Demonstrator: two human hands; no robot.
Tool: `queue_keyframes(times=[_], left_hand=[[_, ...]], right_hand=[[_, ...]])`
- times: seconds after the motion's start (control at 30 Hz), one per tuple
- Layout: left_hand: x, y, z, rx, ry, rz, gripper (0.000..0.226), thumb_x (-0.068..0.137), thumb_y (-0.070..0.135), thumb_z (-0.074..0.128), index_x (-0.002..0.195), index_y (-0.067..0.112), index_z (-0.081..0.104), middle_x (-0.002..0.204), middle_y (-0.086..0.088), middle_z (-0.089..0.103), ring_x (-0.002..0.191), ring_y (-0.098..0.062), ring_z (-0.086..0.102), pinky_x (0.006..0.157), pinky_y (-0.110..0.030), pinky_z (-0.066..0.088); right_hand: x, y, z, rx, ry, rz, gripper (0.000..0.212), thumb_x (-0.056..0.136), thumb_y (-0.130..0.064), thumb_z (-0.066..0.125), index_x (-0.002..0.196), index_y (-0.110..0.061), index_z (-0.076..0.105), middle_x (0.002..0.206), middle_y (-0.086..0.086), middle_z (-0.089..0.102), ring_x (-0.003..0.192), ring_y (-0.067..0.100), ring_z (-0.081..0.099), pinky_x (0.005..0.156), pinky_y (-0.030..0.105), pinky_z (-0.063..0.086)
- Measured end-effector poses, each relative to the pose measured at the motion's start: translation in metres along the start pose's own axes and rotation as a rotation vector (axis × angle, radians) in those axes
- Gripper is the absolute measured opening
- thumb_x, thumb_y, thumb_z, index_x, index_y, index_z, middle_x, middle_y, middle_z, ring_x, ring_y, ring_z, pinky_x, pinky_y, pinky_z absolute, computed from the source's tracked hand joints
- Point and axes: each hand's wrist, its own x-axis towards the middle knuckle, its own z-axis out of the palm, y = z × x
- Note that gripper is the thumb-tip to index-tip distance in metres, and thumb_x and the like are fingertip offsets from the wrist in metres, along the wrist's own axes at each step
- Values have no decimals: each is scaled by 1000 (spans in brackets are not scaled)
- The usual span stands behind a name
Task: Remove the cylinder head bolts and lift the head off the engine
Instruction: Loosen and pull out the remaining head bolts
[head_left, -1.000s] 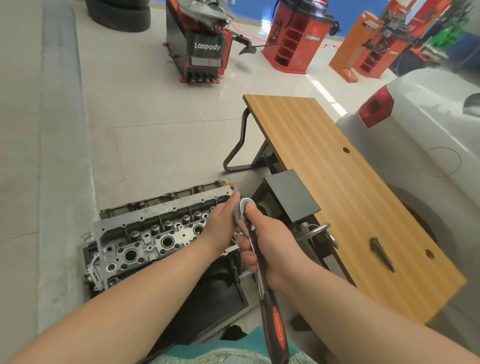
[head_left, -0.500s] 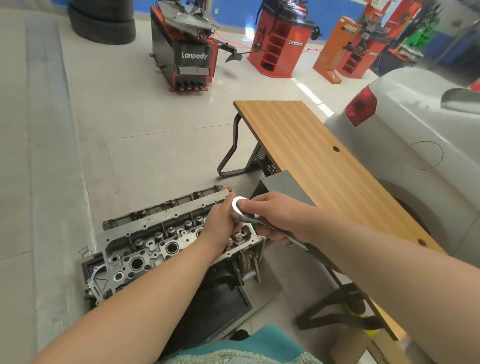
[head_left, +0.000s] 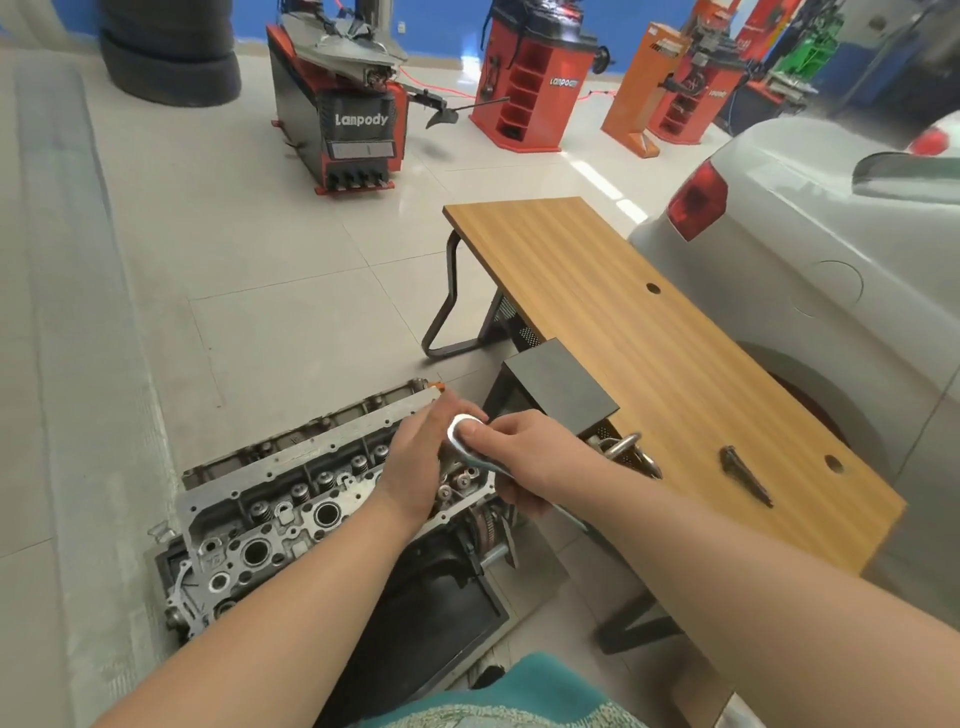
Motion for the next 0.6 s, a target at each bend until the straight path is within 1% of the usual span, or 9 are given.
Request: queue_keyframes(times=[0.07, 0.17, 0.23, 0.27, 0.33, 0.4, 0.5, 0.53, 0.6], left_hand=[[3, 9, 3, 155, -67, 31, 45, 98, 62, 51, 96, 25, 78, 86, 10, 71, 75, 1, 65, 67, -26, 47], [5, 14, 7, 253, -78, -7, 37, 98, 55, 54, 88, 27, 76, 76, 15, 67, 65, 6, 60, 62, -26, 44], [4, 15, 10, 216, -25, -26, 37, 96, 50, 54, 80, 22, 72, 75, 2, 66, 63, 3, 57, 59, -24, 45], [4, 15, 13, 187, -1, -36, 37, 95, 49, 55, 79, 19, 71, 79, -6, 67, 63, 1, 58, 56, -22, 47], [3, 17, 18, 154, 23, -60, 39, 93, 47, 56, 79, 13, 70, 82, -12, 69, 65, -4, 60, 52, -16, 48], [3, 18, 23, 109, 46, -93, 39, 93, 44, 58, 84, 8, 70, 82, -12, 70, 67, -9, 63, 51, -18, 50], [4, 19, 27, 103, 98, -119, 37, 100, 37, 58, 88, 5, 71, 90, -15, 71, 77, -22, 67, 54, -27, 51], [4, 19, 27, 118, 107, -116, 36, 101, 34, 57, 88, 4, 71, 94, -18, 71, 80, -26, 67, 56, -30, 51], [5, 18, 23, 162, 89, -95, 32, 102, 26, 56, 89, 1, 70, 96, -23, 67, 78, -32, 62, 53, -34, 44]], right_hand=[[-5, 5, 1, -136, 106, -52, 66, 90, -86, 40, 95, -25, 67, 61, 2, 72, 48, 15, 67, 55, 34, 60], [-18, 24, 1, -399, 388, -101, 78, 80, -100, 22, 80, -32, 61, 61, -6, 67, 54, 9, 65, 56, 35, 57], [-33, 50, 0, -519, 589, -84, 84, 76, -104, 14, 73, -32, 57, 56, -8, 61, 51, 6, 59, 49, 30, 47], [-41, 66, -1, -545, 667, -72, 81, 78, -102, 14, 72, -33, 55, 55, -9, 59, 49, 5, 56, 47, 26, 41], [-60, 100, -2, -473, 777, -44, 68, 89, -92, 22, 72, -35, 54, 56, -12, 56, 50, 5, 53, 49, 22, 35], [-75, 127, 3, -207, 862, -26, 56, 96, -78, 35, 74, -33, 60, 60, -12, 58, 57, 7, 57, 55, 22, 38], [-81, 143, 20, 525, 878, -11, 45, 107, -51, 51, 76, -23, 70, 72, -6, 65, 68, 8, 62, 63, 28, 48], [-79, 142, 26, 713, 868, 18, 42, 107, -47, 52, 77, -24, 71, 76, -3, 67, 69, 10, 66, 62, 27, 52], [-70, 132, 33, 1029, 865, 90, 38, 103, -47, 56, 75, -27, 71, 81, -1, 69, 76, 13, 71, 60, 23, 56]])
